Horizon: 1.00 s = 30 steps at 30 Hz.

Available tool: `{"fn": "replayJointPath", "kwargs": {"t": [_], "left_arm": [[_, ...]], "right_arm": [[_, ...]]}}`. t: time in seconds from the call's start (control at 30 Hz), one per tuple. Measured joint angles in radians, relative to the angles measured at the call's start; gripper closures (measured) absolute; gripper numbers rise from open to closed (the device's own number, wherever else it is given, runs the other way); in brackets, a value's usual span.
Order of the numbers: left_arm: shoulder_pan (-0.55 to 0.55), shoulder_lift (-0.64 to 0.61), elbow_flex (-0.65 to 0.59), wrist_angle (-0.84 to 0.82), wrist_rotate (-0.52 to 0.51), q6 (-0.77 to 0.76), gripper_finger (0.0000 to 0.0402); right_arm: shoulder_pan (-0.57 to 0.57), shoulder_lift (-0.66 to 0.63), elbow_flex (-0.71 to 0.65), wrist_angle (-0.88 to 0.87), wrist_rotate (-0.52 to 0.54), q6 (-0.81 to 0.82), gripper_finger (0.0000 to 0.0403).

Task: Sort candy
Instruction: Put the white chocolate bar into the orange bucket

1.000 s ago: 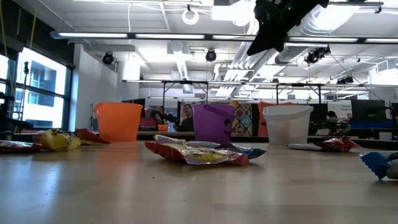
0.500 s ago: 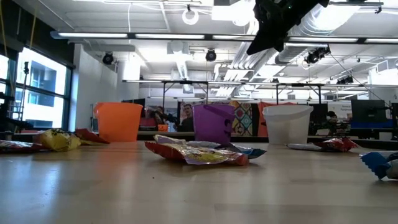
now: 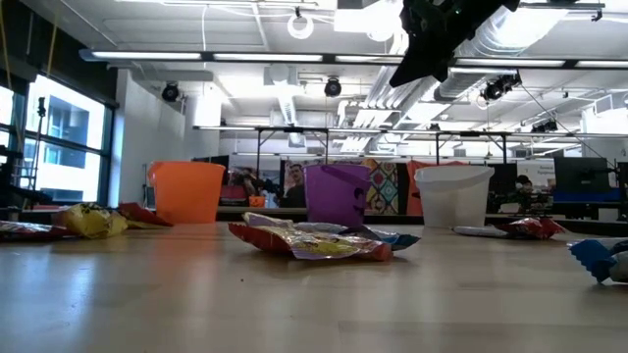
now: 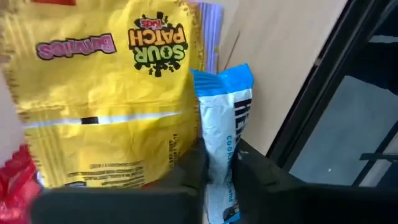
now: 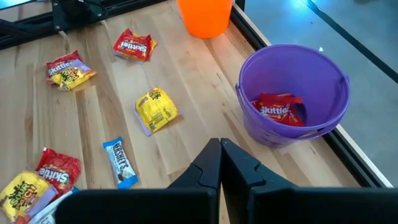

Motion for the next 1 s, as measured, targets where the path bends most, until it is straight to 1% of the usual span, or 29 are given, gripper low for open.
{"fn": "replayJointPath", "kwargs": {"t": [0.07,0.27,0.37,0.47,0.57,0.67,0.83,1.0], "left_arm": [[0.012,-0.027,-0.004,0.001,-0.021,0.010,0.0388],[0.093,-0.200,-0.001,-0.034,-0.086,0.046,0.0383],[0.169,-0.309,-0.001,-0.075,-0.143,0.087,0.0389],[0.275,-0.405,0.000,-0.182,-0.194,0.133,0.0391],[0.424,-0.492,0.000,-0.289,-0.243,0.189,0.0392],[0.610,-0.555,0.000,-0.337,-0.255,0.263,0.0392],[0.916,-0.615,0.000,-0.304,-0.267,0.404,0.0393],[1.182,-0.626,0.000,-0.273,-0.261,0.540,0.0394]], "right_arm": [[-0.001,0.000,0.000,0.000,0.000,0.000,0.0403],[-0.001,0.000,0.000,0.000,0.000,0.004,0.0403],[-0.001,0.000,0.000,0.000,0.000,0.006,0.0403],[-0.001,0.000,0.000,0.000,0.000,0.002,0.0403],[-0.001,0.000,0.000,0.001,0.000,0.000,0.0403],[-0.001,0.000,0.000,0.002,0.000,-0.014,0.0403],[-0.003,0.000,0.000,0.010,0.000,-0.027,0.0403],[-0.018,0.000,0.000,0.011,0.000,-0.023,0.0403]]}}
